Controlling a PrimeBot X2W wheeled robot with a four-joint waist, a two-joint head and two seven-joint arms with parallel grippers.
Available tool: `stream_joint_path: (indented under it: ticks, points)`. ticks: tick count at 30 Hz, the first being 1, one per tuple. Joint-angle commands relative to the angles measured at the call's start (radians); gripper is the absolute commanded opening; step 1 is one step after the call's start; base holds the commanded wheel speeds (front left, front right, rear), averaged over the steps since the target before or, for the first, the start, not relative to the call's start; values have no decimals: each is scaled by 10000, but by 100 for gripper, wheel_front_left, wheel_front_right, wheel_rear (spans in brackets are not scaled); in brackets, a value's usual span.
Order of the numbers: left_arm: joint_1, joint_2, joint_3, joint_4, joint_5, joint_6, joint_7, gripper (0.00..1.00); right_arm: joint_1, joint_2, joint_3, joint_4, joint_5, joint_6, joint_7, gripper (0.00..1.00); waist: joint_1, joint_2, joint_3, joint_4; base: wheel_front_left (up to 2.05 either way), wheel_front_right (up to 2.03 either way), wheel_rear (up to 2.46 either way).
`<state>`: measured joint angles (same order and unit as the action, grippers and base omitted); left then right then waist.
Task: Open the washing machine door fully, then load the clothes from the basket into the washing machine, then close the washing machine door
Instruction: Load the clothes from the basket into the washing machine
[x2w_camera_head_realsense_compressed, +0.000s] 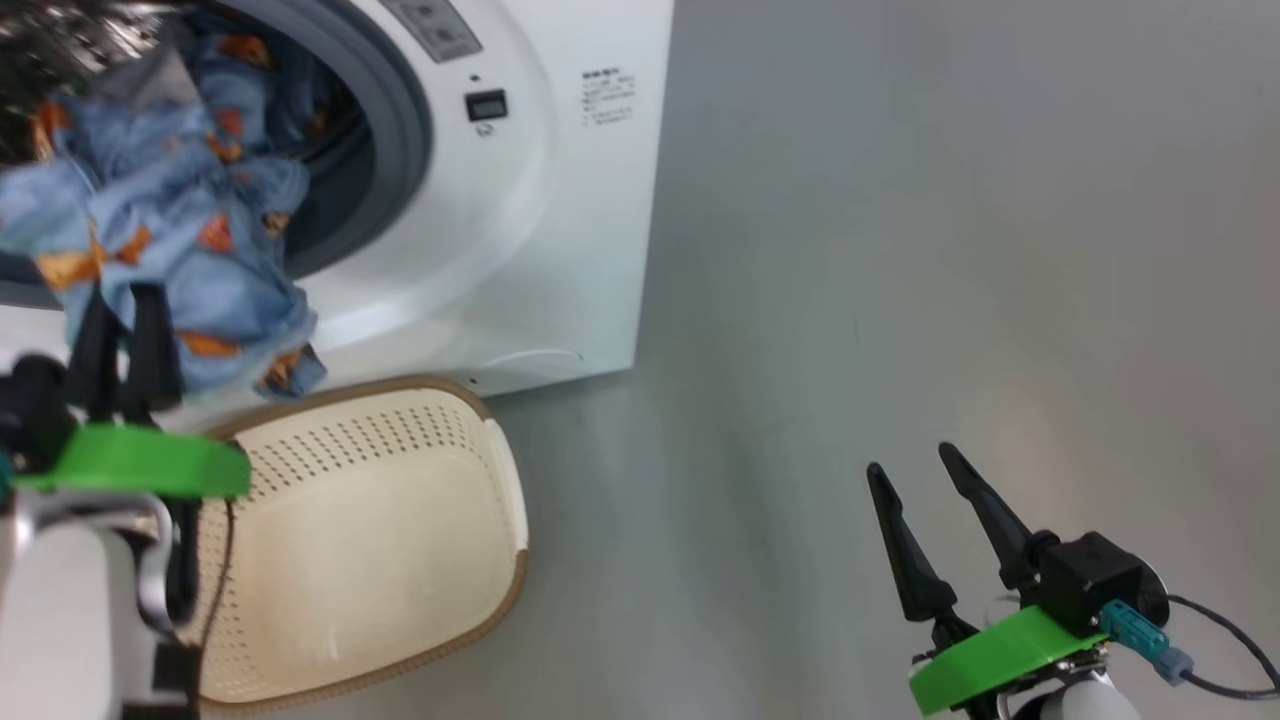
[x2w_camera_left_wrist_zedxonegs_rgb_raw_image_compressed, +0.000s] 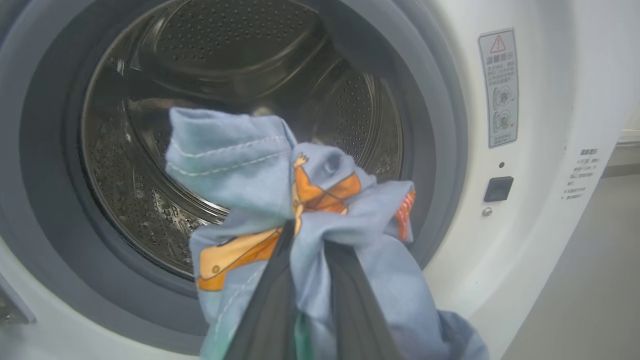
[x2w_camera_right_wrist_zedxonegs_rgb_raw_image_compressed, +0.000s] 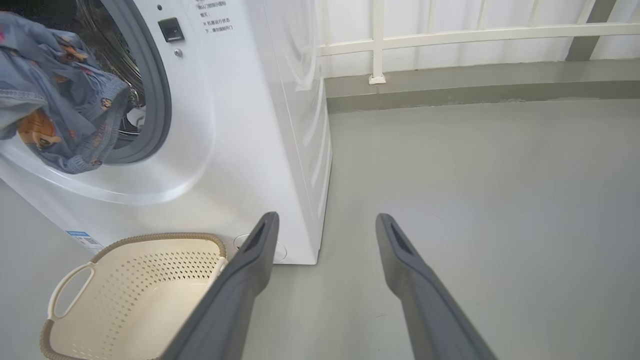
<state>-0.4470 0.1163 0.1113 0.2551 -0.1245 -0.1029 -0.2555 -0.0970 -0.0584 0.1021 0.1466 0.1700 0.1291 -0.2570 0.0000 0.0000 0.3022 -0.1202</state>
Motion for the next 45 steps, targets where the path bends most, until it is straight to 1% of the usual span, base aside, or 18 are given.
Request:
stream_joint_path:
  ticks: [1,8,13,17,20,23,24,29,31,33,35,38,40,43,45]
  points:
    - [-606,466,374,-35,142,-47,-63,0,-265,34,284,-225,-3,16,-48,100,0,0,451,-311,0,0,0]
    - [-2473,918,362,1135,178,-118,-63,0,-577,58,437,-280,-13,16,-48,100,0,0,1551,-493,0,0,0]
    - [-4017,1429,201,2314,265,-163,-63,0,-819,73,627,-294,88,16,-48,100,0,0,2535,-586,0,0,0]
    - [-5258,1812,194,3369,132,-191,-4,0,-1040,78,1031,-294,444,16,-48,100,0,0,3220,-738,0,0,0]
    - [-6052,2127,-70,4028,293,-210,71,0,-1091,79,1435,-254,688,16,-48,100,0,0,3604,-843,0,0,0]
    - [-6770,2288,-287,4557,353,-224,101,0,-1017,80,1821,-184,864,16,-48,100,0,0,3923,-919,0,0,0]
    - [-6770,2288,-287,4557,353,-224,101,0,-1017,80,1821,-184,864,16,-48,100,0,0,3923,-919,0,0,0]
    - [-7889,2518,-582,5247,459,-237,76,0,-1016,80,2207,-175,1083,16,-48,100,0,0,4410,-1035,0,0,0]
    - [-8283,2626,-712,5289,592,-210,11,0,-1010,80,2306,-201,1148,16,-48,100,0,0,4558,-1080,0,0,0]
    - [-8606,2715,-756,5113,710,-60,-42,0,-1016,80,2398,-204,1139,16,-48,100,0,0,4699,-1126,0,0,0]
    - [-8775,2749,-730,4329,812,175,-54,0,-1036,81,2443,-244,1175,16,-48,100,0,0,4835,-1173,0,0,0]
    - [-8605,2748,-696,2893,979,502,-58,0,-1046,81,2441,-283,1235,16,-48,100,0,0,5002,-1198,0,0,0]
    - [-8358,2735,-648,2350,1007,631,-59,0,-1058,81,2450,-283,1238,16,-48,100,0,0,5076,-1204,0,0,0]
    - [-8012,2713,-506,2285,918,724,-60,0,-1061,81,2464,-277,1237,16,-48,100,0,0,5097,-1199,0,0,0]
    - [-7863,2686,-446,2535,818,674,-61,0,-1056,81,2475,-256,1234,16,-48,100,0,0,5103,-1176,0,0,0]
